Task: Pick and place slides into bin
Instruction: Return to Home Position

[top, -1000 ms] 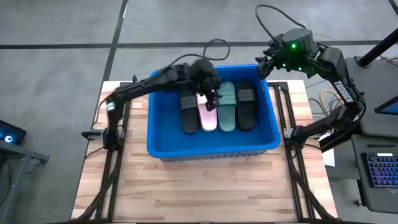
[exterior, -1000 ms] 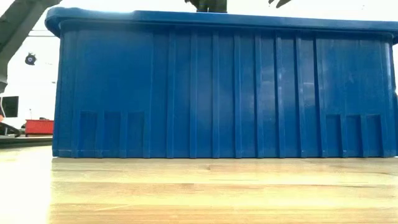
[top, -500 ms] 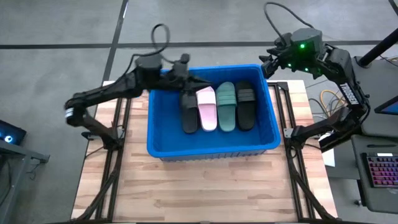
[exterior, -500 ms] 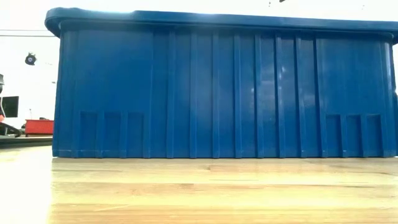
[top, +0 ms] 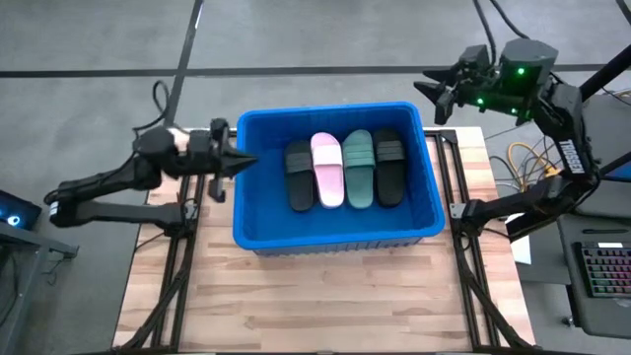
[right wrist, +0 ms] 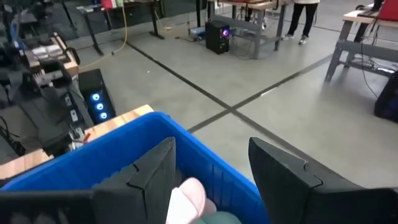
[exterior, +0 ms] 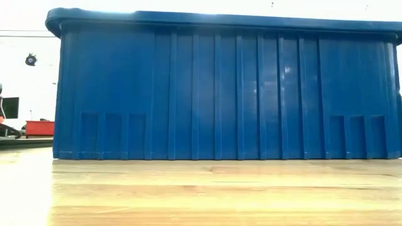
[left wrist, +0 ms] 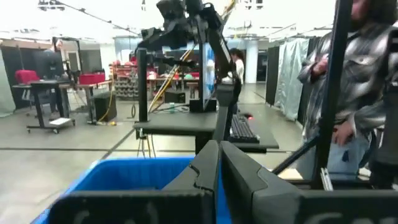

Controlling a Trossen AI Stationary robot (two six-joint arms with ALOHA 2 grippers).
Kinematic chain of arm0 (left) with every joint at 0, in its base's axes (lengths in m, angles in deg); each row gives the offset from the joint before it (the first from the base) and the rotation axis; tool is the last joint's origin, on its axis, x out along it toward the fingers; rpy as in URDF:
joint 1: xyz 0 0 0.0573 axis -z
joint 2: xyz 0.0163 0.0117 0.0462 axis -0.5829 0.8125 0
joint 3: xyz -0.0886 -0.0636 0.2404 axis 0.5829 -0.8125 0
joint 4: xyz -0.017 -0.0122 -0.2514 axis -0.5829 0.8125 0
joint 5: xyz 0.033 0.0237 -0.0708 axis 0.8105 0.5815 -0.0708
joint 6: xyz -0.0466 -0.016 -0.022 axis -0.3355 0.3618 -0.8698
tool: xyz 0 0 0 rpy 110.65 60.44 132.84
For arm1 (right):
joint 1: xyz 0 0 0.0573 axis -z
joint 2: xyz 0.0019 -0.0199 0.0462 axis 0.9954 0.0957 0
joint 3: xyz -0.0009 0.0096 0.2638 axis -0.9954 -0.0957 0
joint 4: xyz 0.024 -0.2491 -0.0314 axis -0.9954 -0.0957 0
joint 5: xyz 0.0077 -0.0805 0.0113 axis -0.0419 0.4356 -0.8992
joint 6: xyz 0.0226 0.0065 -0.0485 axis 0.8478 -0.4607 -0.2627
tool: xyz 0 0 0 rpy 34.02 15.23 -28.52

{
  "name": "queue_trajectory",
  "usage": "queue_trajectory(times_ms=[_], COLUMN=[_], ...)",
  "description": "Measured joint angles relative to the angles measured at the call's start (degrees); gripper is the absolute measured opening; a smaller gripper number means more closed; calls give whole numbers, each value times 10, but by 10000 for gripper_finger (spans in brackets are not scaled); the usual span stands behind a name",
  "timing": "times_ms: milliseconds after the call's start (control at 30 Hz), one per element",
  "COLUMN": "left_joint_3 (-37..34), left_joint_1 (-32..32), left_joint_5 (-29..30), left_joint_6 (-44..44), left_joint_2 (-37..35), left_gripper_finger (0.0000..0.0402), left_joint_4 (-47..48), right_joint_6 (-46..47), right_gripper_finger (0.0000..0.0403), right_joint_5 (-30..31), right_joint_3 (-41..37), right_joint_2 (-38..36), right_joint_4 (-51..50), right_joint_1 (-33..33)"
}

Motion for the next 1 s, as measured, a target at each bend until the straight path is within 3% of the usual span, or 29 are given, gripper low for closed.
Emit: queue_trajectory(times_ms=[200, 367, 533, 633, 933, 1000], left_joint_3=[-135, -236, -322, -370, -383, -383], left_joint_1=[1, 0, 0, 0, 1, 1], left_joint_5=[55, 114, 119, 117, 120, 122], left_joint_6=[-14, -13, -15, -42, -64, -47], left_joint_2=[-132, -246, -361, -430, -429, -432], left_gripper_finger=[0, 0, 0, 0, 0, 0], left_joint_4=[2, -26, -27, -10, 29, 3], right_joint_6=[5, 14, 36, 41, 30, 30], right_gripper_finger=[194, 194, 194, 194, 194, 194], right_joint_5=[-2, -50, -116, -117, -110, -43], right_joint_3=[0, 0, 0, 0, -4, -19], right_joint_2=[11, 26, 36, 36, 28, 26], right_joint_4=[3, 5, 33, 67, 154, 168], right_joint_1=[0, 0, -6, -22, -109, -149])
